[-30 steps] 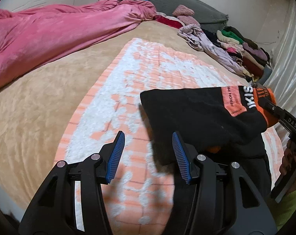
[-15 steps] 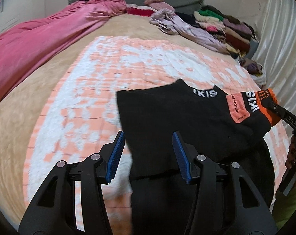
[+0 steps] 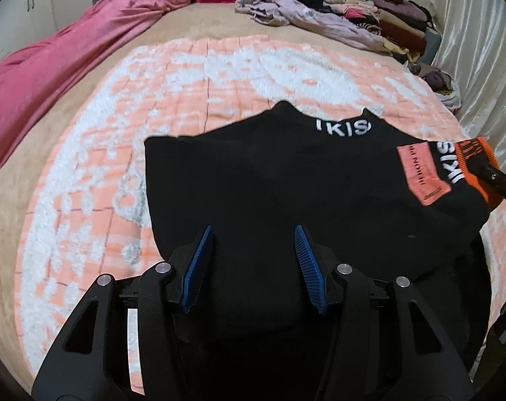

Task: Fold small clothes

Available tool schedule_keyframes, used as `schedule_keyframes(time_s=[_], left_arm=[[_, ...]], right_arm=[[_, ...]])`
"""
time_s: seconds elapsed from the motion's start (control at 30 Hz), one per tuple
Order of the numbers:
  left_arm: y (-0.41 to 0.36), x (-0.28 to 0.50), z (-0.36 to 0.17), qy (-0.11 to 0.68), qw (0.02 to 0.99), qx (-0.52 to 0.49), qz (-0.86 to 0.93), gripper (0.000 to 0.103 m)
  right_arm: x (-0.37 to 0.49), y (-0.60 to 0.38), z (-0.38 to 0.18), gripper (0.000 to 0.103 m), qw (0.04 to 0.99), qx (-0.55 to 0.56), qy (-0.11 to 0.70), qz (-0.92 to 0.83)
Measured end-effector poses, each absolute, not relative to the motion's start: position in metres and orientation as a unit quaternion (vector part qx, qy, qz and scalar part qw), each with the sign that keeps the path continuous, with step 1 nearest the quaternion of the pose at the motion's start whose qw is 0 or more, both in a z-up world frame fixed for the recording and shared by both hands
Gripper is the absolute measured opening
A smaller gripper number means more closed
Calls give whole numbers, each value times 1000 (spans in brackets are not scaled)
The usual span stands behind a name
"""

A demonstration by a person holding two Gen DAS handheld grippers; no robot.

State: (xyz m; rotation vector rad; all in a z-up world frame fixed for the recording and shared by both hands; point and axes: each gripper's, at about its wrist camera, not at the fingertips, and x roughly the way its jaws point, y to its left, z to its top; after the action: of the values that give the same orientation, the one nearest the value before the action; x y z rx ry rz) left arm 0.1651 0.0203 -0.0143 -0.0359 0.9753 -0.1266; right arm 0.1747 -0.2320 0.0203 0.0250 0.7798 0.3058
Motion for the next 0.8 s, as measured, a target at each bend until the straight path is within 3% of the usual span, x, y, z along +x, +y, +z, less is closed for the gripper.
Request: schedule_keyframes(time_s=[0.4, 0.8], left_arm=[[14, 167, -22, 472, 879, -11, -62, 46], [17, 165, -21, 469, 881, -17, -66, 46]], right_arm=[[184, -235, 0, 9, 913, -16, 391, 112], [174, -243, 3, 22, 922, -30, 382, 62]])
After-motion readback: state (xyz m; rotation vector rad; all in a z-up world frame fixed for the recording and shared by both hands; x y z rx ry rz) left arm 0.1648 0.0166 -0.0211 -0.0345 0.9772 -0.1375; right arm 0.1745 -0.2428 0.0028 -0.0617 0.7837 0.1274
